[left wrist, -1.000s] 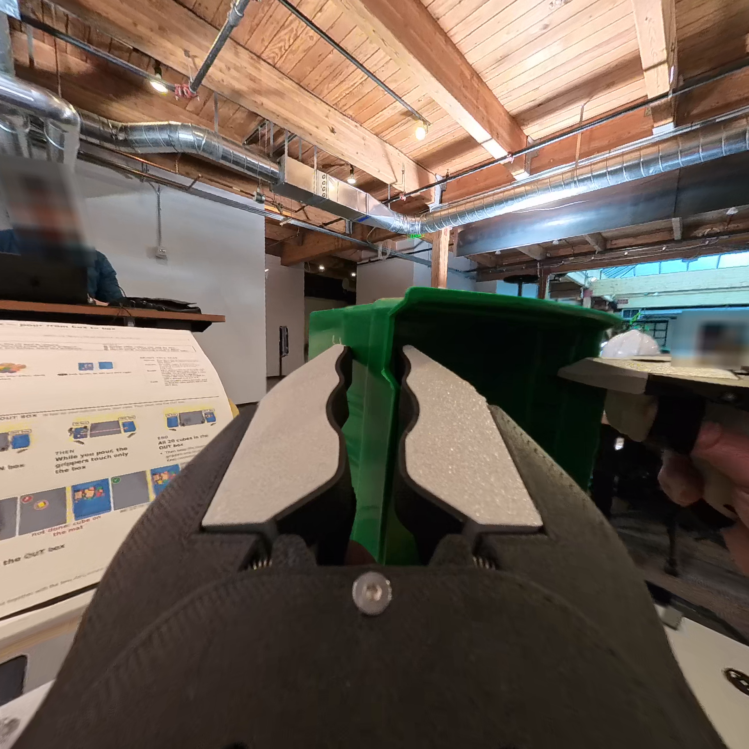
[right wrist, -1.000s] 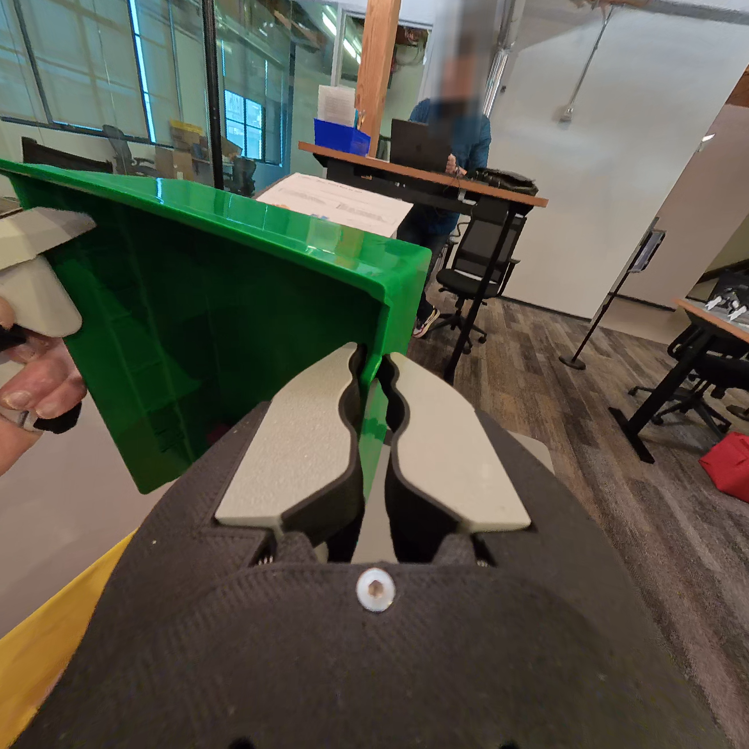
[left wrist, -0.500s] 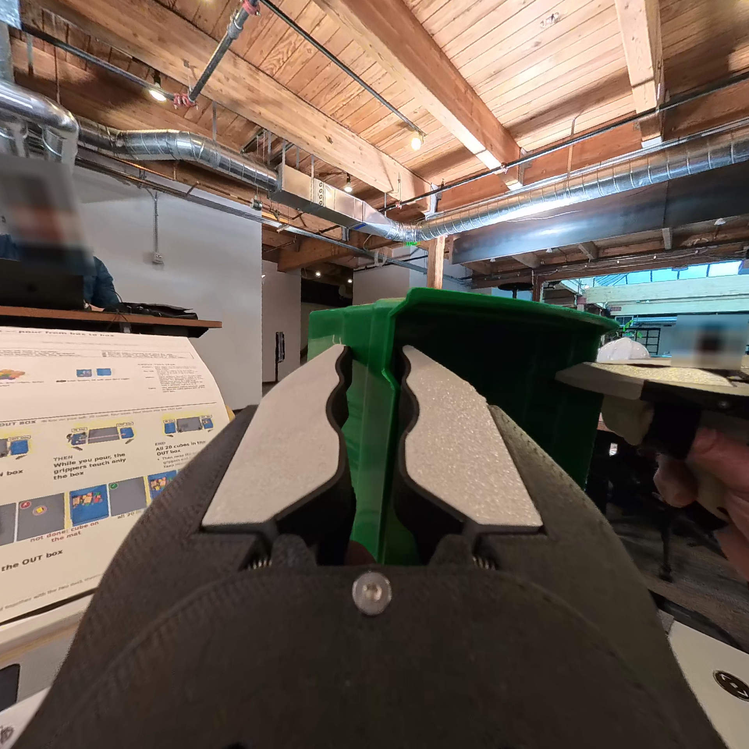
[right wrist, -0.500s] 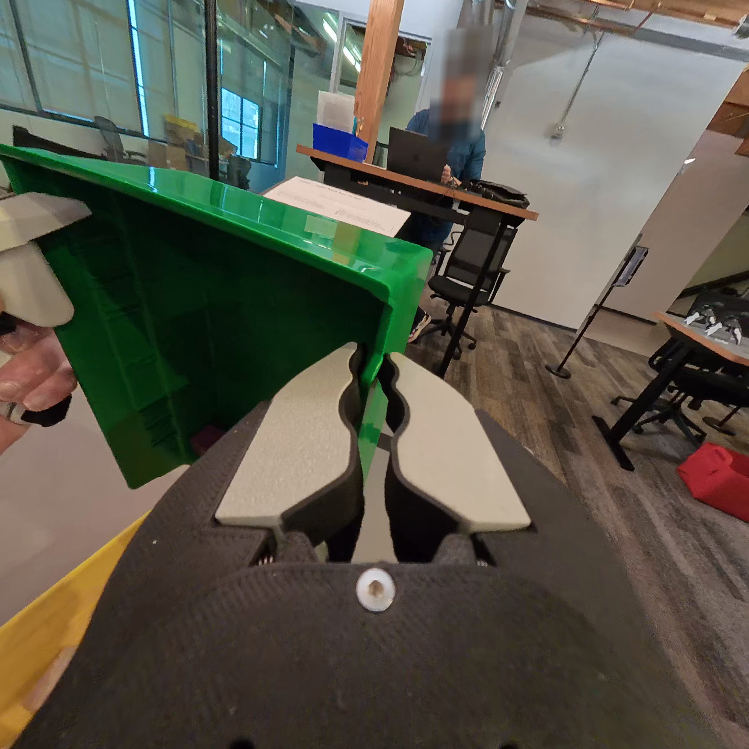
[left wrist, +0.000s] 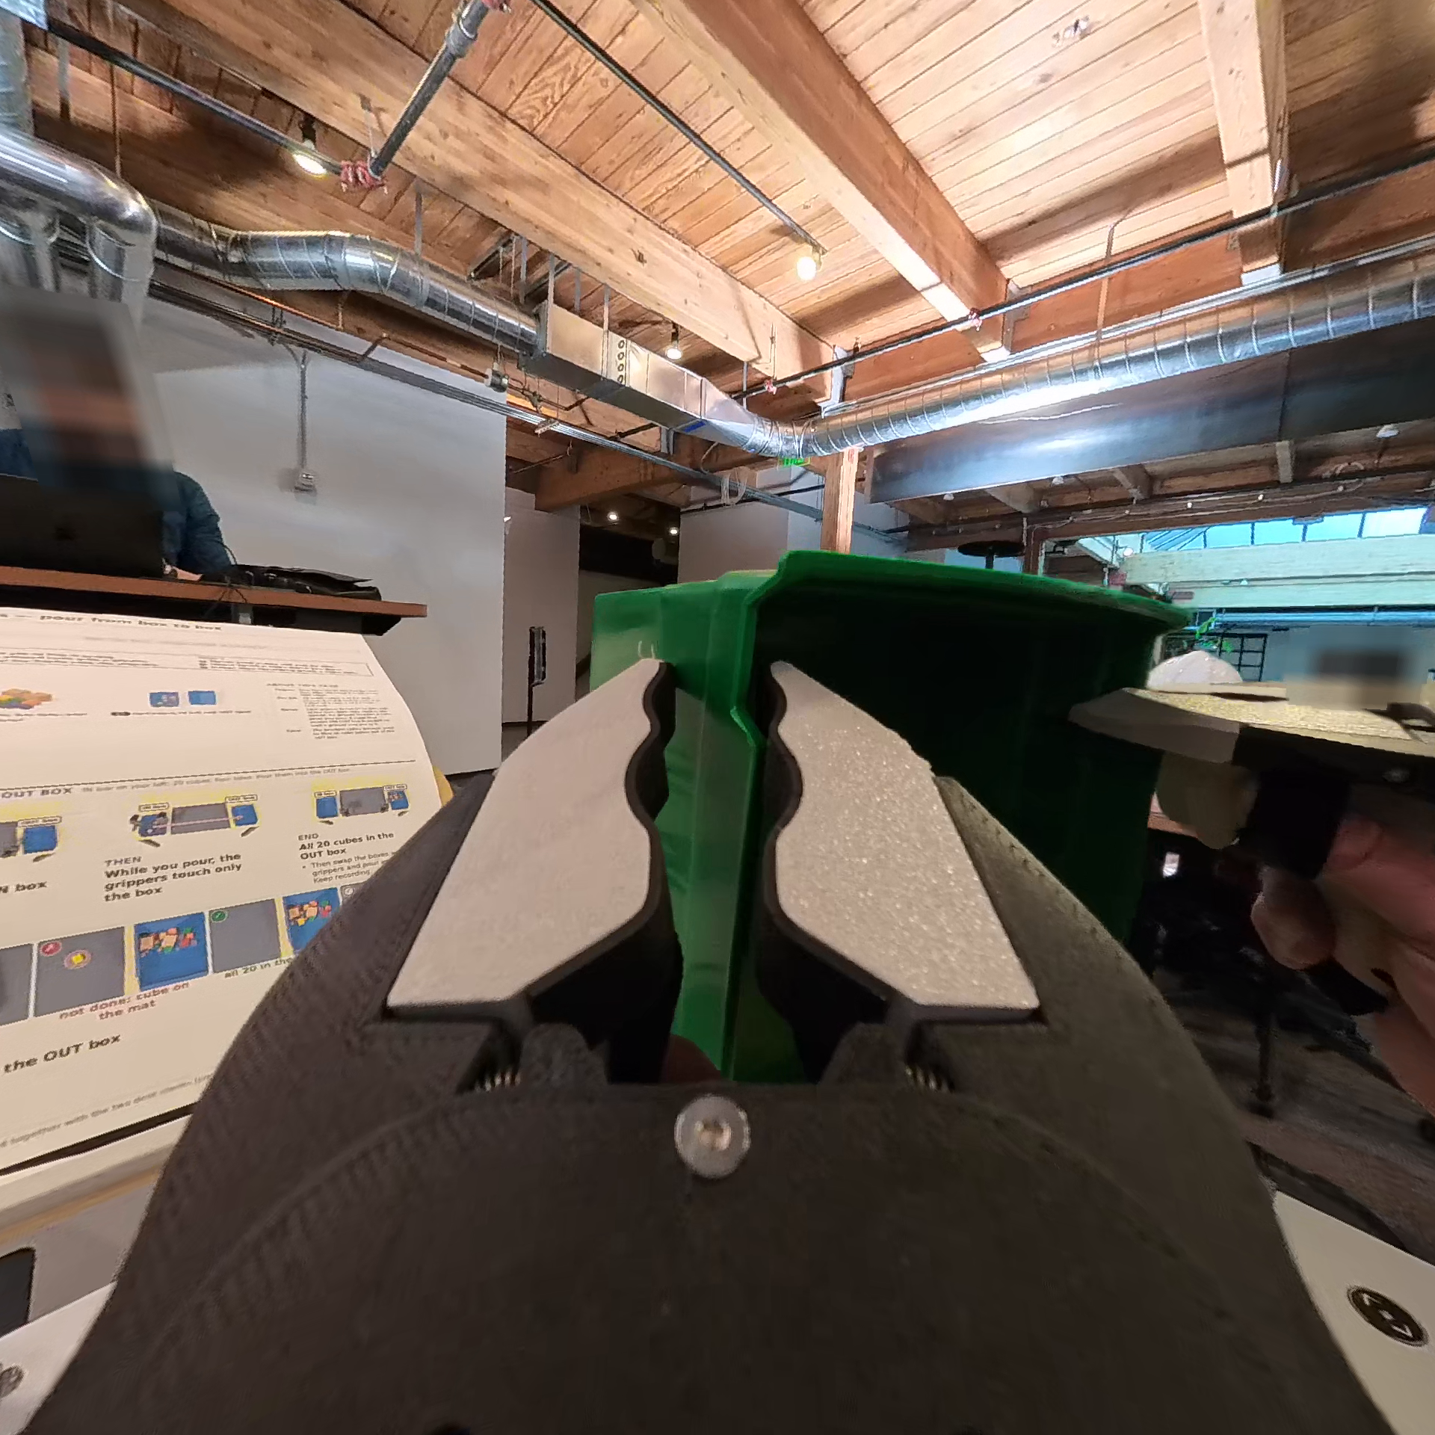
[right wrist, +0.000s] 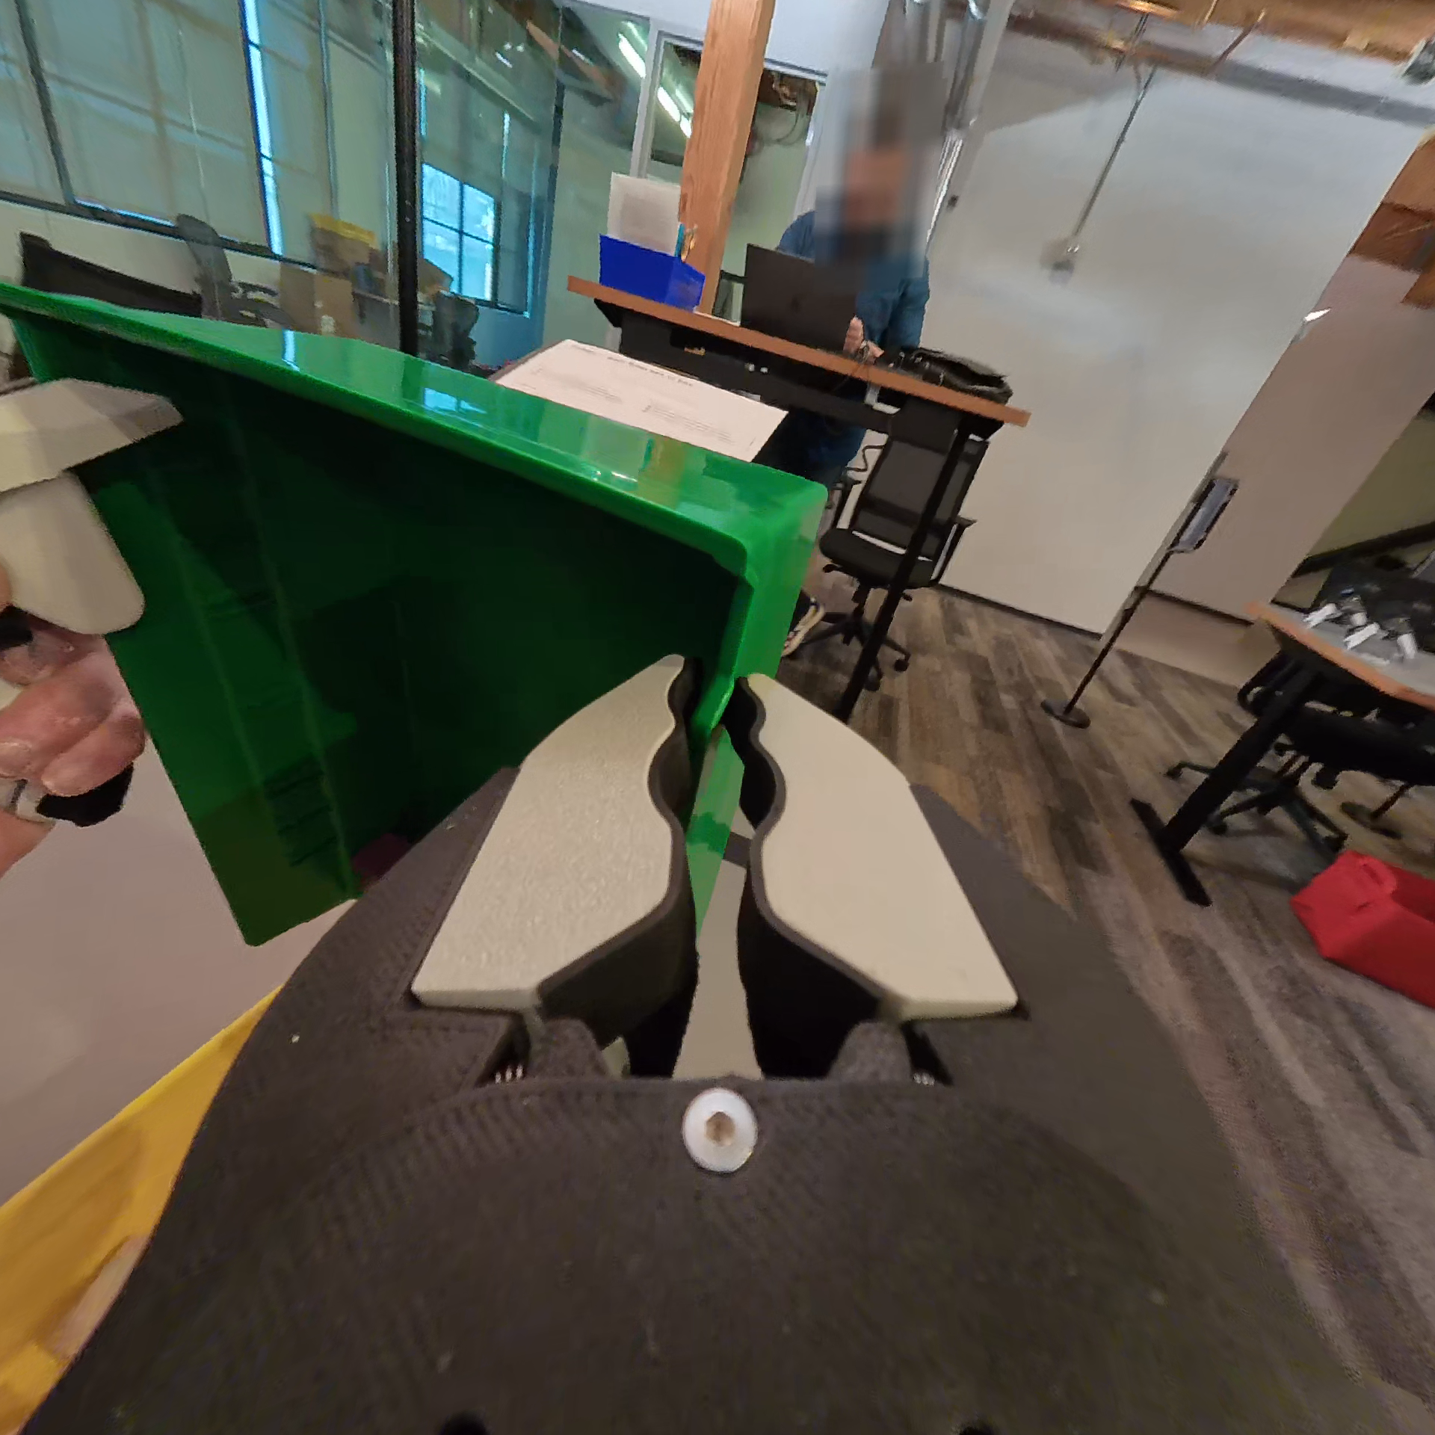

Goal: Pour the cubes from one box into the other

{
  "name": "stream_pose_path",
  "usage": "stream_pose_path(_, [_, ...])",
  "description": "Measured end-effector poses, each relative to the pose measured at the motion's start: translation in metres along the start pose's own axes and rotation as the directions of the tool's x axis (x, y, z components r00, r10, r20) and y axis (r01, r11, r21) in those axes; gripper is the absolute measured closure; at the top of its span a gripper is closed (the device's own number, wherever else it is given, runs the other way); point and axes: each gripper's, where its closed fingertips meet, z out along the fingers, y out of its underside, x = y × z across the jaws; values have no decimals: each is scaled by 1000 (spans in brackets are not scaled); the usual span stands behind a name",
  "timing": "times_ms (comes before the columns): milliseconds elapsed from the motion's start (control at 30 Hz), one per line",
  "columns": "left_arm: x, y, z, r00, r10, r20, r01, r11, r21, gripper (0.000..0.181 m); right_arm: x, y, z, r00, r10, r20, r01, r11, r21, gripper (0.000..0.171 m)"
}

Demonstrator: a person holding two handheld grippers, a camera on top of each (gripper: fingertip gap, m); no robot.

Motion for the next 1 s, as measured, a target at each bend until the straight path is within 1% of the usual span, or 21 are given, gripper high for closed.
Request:
stream_pose_path(67, [1, -4, -2, 1000, -4, -10, 4, 1000, 14, 162, -2, -7, -5, 1000, -12, -5, 12, 999, 36, 169])
stream_pose_path(167, [1, 2, -1, 1000, -8, -5, 8, 1000, -4, 162, 1, -3, -2, 1000, 13, 4, -13, 1000, 21, 169])
stream_pose_path(267, [1, 1, -4, 1000, -15, -9, 15, 1000, 7, 162, -2, -6, -6, 1000, -14, -6, 14, 999, 37, 169])
stream_pose_path(333, [0, 4, -2, 1000, -15, -3, 15, 1000, -6, 162, -1, -2, -3, 1000, 14, 9, -14, 1000, 21, 169])
stream_pose_path(433, [1, 2, -4, 1000, -10, -7, 10, 1000, 1, 162, -2, -4, -5, 1000, -5, -3, 5, 1000, 29, 169])
stream_pose_path(467, [0, 4, -3, 1000, -10, -6, 10, 1000, -3, 162, -1, -1, -3, 1000, 15, 9, -15, 1000, 23, 168])
stream_pose_path(500, [0, 3, -3, 1000, -18, -7, 18, 1000, -1, 162, -2, -1, -4, 999, 31, 22, -32, 999, 29, 168])
stream_pose_path(567, [2, 0, -6, 1000, -11, -16, 11, 1000, 16, 162, -3, -5, -7, 1000, 6, 8, -6, 999, 48, 168])
stream_pose_path(667, [2, 0, -6, 1000, -17, -16, 17, 1000, 18, 161, -5, -6, -9, 999, 24, 24, -25, 998, 55, 168])
stream_pose_path(700, [2, -1, -7, 1000, -17, -21, 18, 1000, 24, 162, -6, -8, -9, 1000, 8, 16, -9, 998, 63, 167])
stream_pose_path(767, [0, 4, -5, 1000, -16, -11, 16, 1000, 4, 161, -3, -1, -4, 1000, 19, 20, -20, 999, 34, 168])
stream_pose_path(800, [-1, 5, -5, 1000, -29, -10, 29, 1000, 5, 161, -4, -1, -4, 999, 32, 28, -33, 999, 33, 168])
stream_pose_path(867, [-1, 3, -7, 1000, -25, -12, 25, 1000, 14, 162, -6, -5, -7, 1000, -1, 10, 1, 999, 48, 168])
stream_pose_path(967, [-2, 6, -5, 999, -34, -6, 34, 999, -2, 161, -4, 1, -1, 999, 33, 30, -34, 999, 18, 168])
stream_pose_path(1000, [-2, 5, -7, 1000, -30, -6, 30, 1000, 2, 161, -6, -2, -3, 1000, 17, 21, -17, 999, 28, 168])
